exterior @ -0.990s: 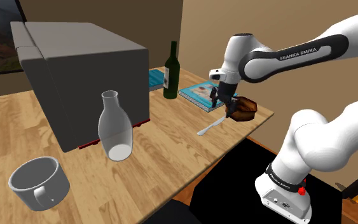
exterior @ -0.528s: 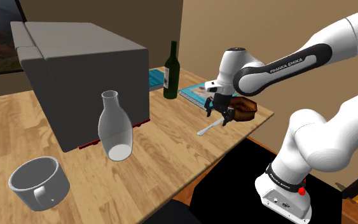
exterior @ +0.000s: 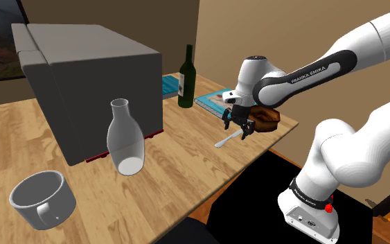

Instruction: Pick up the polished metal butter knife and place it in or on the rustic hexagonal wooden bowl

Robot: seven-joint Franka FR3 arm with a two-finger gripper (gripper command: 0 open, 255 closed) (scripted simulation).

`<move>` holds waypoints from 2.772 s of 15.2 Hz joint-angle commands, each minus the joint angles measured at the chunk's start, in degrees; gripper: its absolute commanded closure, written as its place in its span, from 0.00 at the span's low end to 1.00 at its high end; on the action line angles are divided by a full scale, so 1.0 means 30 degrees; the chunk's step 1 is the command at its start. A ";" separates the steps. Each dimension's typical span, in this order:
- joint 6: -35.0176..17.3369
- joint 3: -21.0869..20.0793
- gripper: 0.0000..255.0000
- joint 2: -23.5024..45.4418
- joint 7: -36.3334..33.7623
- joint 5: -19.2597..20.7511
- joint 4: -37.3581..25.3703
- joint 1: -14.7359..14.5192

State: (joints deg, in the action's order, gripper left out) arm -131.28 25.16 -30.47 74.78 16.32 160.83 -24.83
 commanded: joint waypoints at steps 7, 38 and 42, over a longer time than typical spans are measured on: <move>-0.0001 0.0000 1.00 0.0001 0.0000 0.0000 0.0000 0.0000; 0.8030 -0.1742 1.00 -0.3358 -0.0010 -0.1072 -0.4700 -0.0133; 0.9089 -0.1948 1.00 -0.3479 0.0015 -0.1244 -0.5638 -0.0199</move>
State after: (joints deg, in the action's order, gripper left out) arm -104.65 19.42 -41.06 74.79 12.73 144.67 -25.33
